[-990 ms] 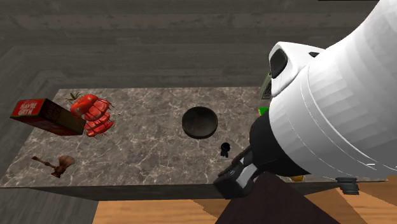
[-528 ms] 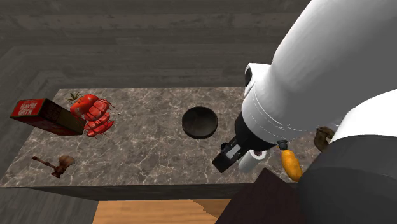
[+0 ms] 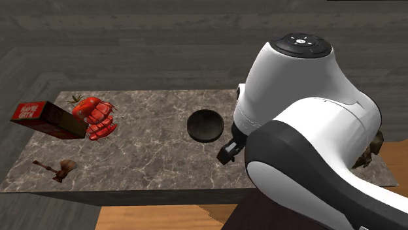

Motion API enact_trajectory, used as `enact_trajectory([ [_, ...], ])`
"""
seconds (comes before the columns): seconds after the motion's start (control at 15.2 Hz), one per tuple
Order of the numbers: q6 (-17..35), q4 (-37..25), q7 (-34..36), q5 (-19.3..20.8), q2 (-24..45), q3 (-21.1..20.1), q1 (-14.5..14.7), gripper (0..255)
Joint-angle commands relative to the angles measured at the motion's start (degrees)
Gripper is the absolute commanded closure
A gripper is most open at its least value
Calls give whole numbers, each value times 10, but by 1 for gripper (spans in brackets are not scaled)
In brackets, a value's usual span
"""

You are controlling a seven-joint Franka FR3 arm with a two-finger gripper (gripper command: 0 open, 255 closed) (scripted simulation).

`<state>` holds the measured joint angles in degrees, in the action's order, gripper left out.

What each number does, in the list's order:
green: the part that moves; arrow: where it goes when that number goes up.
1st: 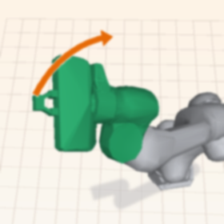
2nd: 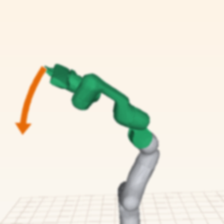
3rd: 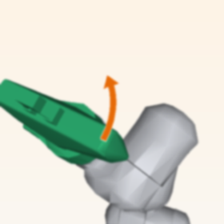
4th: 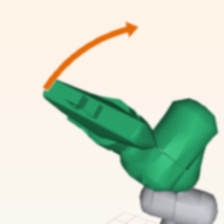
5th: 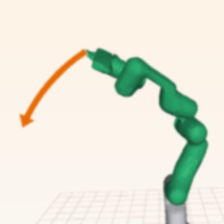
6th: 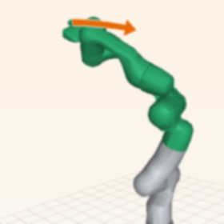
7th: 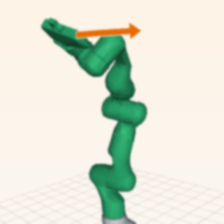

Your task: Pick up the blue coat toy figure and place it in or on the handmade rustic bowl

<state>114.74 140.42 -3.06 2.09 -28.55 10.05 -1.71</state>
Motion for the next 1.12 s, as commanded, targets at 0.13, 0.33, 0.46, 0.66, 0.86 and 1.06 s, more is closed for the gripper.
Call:
enact_trajectory([
  [0.13, 50, 7, -30, 0, 68, 26, -6, 0],
  [0.33, 86, 6, -53, -5, 124, 44, -8, 0],
  [0.46, 108, 2, -70, -11, 163, 56, -10, 0],
  [0.66, 140, -9, -97, -24, 226, 70, -14, 0],
  [0.86, 168, -24, -127, -44, 291, 80, -19, 0],
  [1.06, 184, -18, -131, -49, 302, 79, -19, 0],
])
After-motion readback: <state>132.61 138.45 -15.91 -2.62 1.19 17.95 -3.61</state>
